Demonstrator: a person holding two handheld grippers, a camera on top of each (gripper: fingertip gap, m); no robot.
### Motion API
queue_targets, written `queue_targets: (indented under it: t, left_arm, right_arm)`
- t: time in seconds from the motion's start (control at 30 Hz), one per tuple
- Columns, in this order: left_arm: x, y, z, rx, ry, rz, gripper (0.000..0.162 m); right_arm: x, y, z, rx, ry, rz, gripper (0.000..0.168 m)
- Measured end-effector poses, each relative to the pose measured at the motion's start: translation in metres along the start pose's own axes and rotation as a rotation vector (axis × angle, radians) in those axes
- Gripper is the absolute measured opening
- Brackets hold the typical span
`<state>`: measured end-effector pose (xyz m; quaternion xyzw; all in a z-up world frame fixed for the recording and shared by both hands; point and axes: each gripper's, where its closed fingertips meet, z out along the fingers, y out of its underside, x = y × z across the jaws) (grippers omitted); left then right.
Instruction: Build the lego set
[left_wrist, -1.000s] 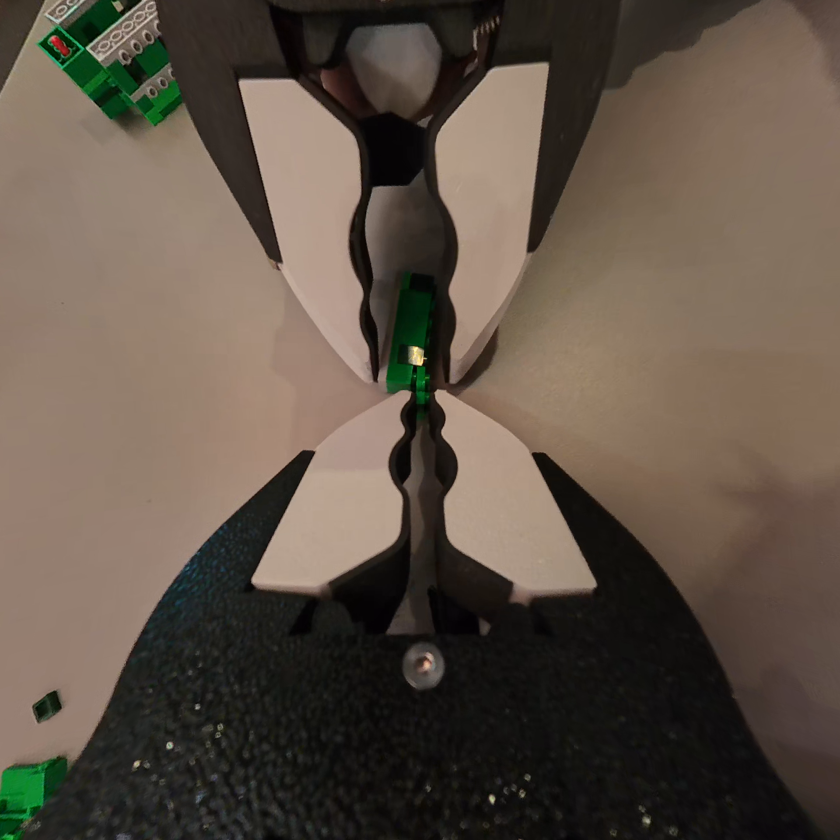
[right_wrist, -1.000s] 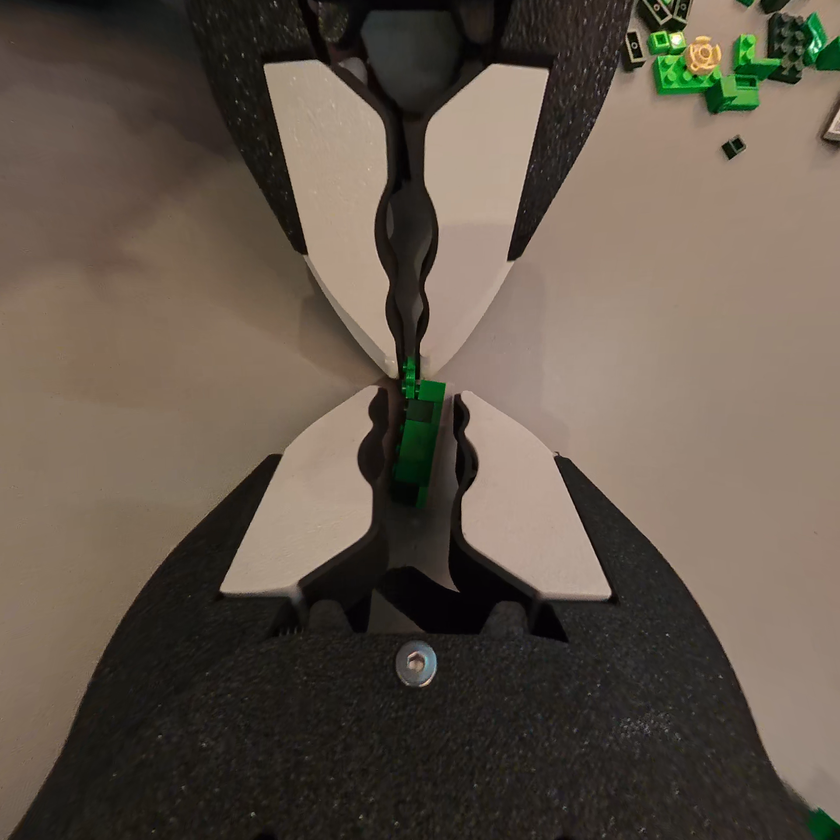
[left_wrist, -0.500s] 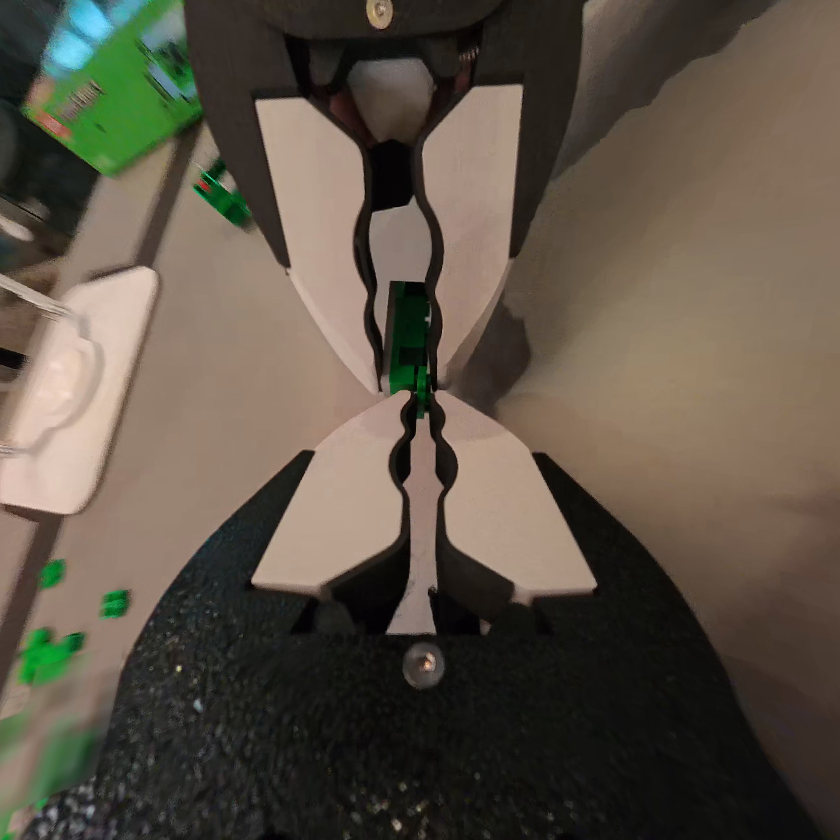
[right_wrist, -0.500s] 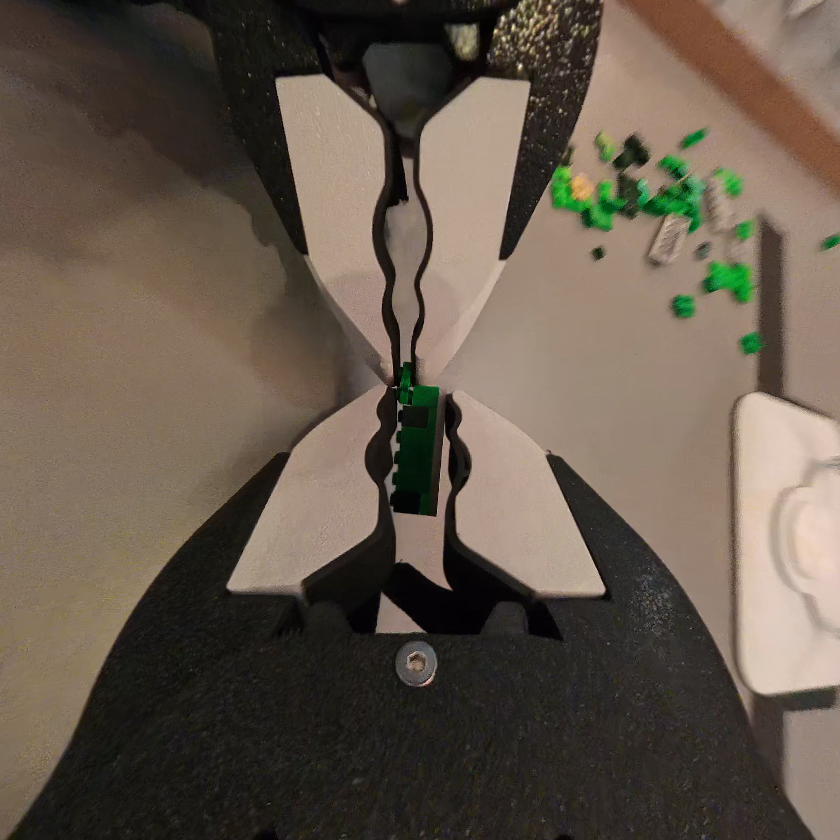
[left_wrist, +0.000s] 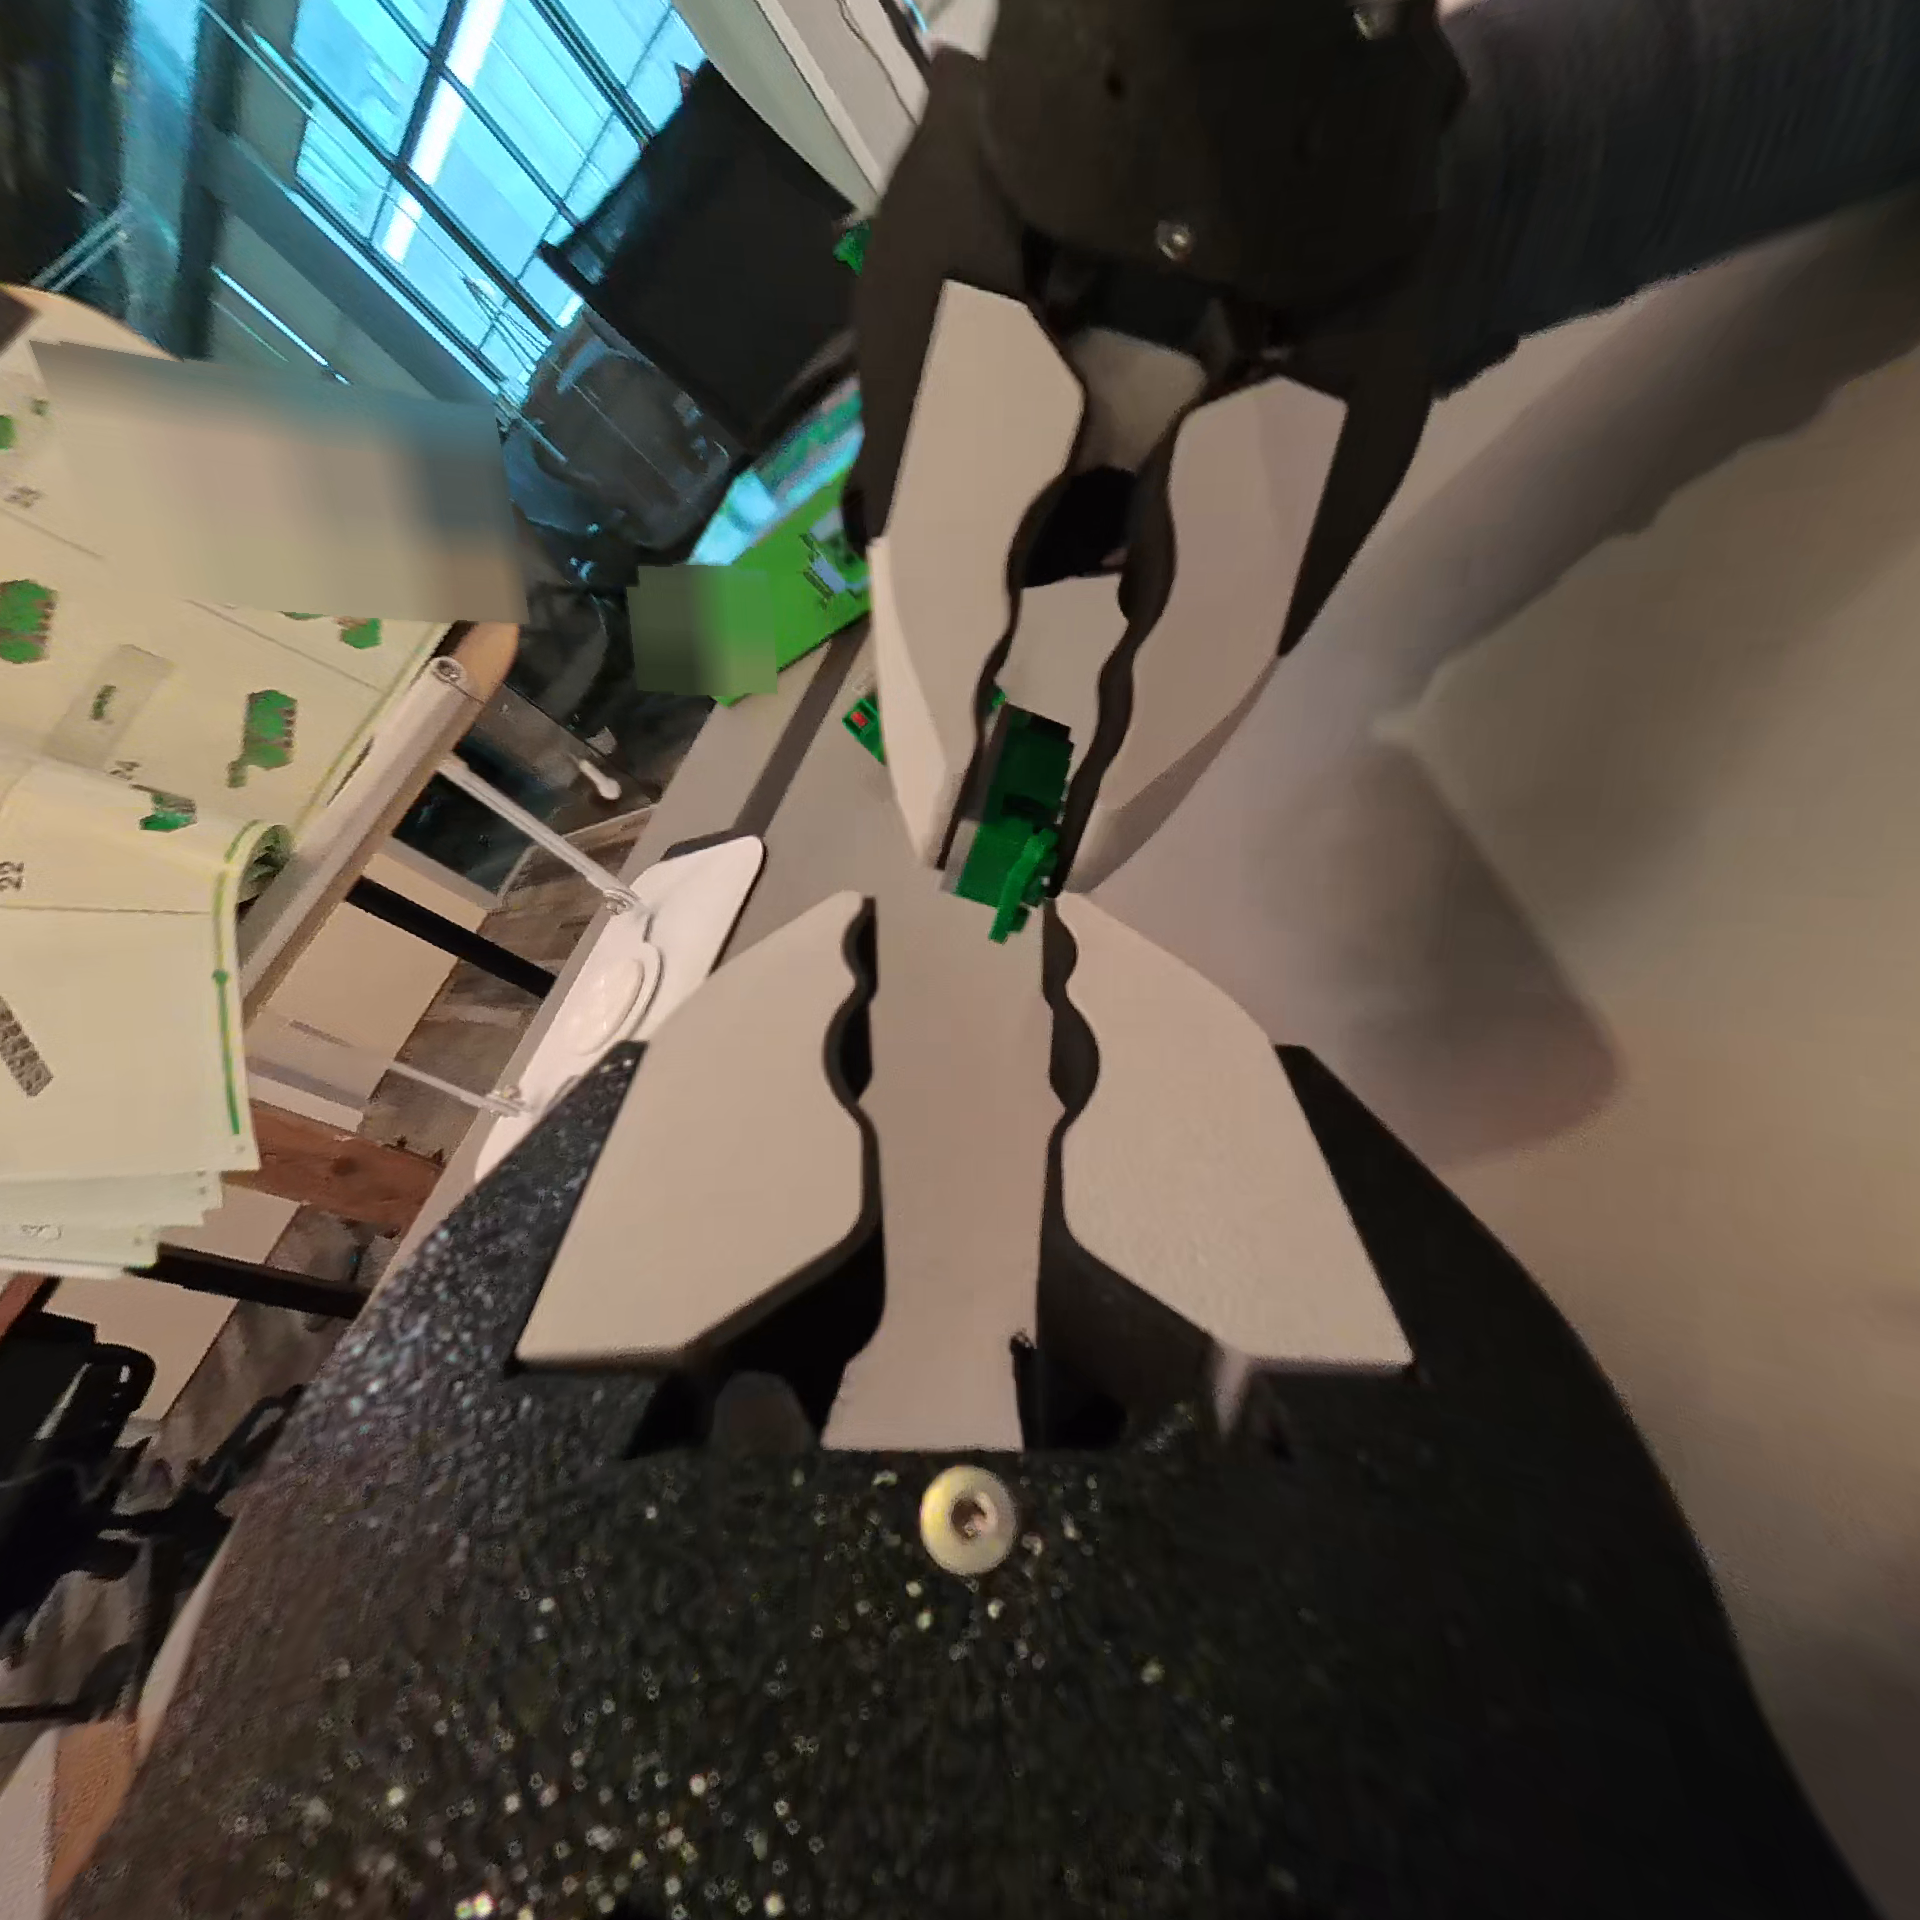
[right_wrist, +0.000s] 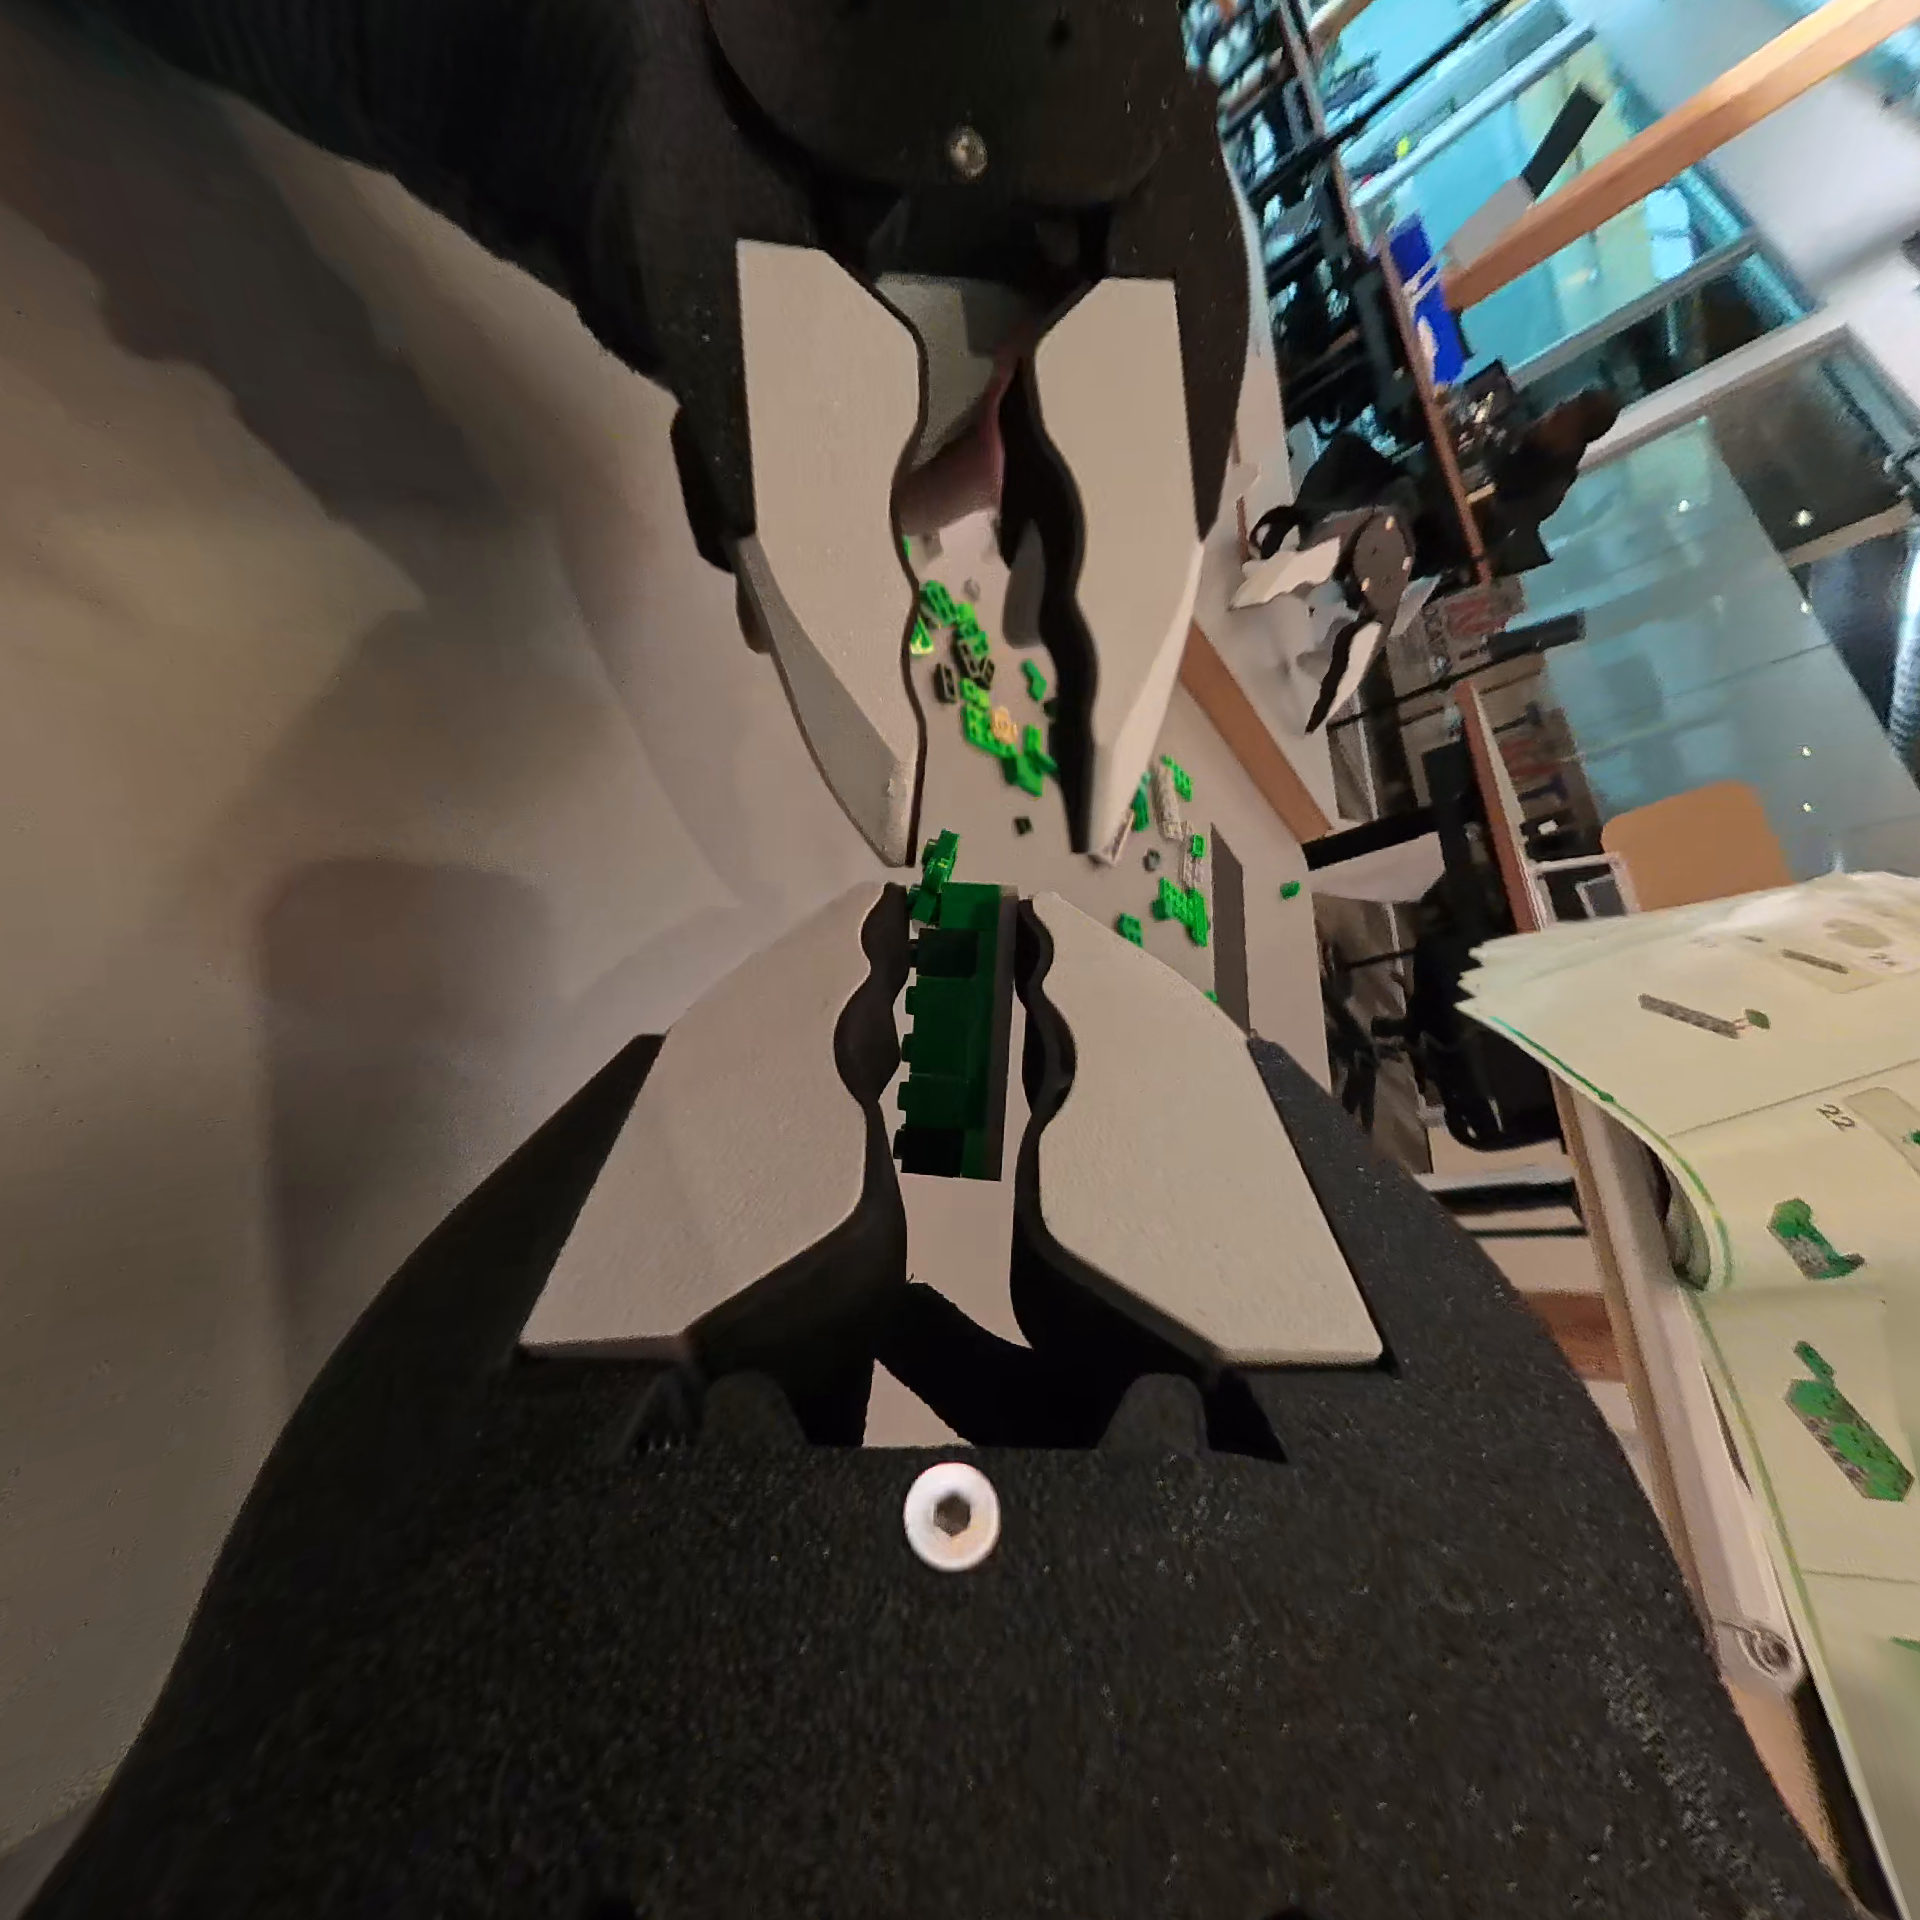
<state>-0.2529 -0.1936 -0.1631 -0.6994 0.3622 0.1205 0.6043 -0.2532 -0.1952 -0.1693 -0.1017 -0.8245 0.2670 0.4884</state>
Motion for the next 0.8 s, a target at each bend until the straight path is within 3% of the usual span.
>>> queue_targets:
  t: [0.03,0.33,0.43,0.67,0.8]
  left_arm:
    - [-0.001,-0.003,-0.002,0.02,0.001,-0.018,0.034]
    - [0.008,-0.027,-0.008,0.116,0.07,-0.025,0.03]
    - [0.006,-0.03,-0.009,0.129,0.039,0.008,0.032]
    - [0.018,-0.025,-0.003,0.043,0.055,0.133,0.006]
    - [0.018,-0.021,0.0,0.023,0.032,0.161,0.006]
  right_arm:
    - [0.0,-0.003,-0.002,0.027,0.001,0.004,0.019]
    - [0.001,-0.022,-0.017,0.172,0.016,0.036,0.019]
    - [0.002,-0.019,-0.017,0.143,0.016,0.059,0.019]
    - [-0.004,-0.011,-0.015,0.057,-0.043,0.059,0.019]
    - [-0.004,-0.007,-0.014,0.036,-0.051,0.077,0.019]
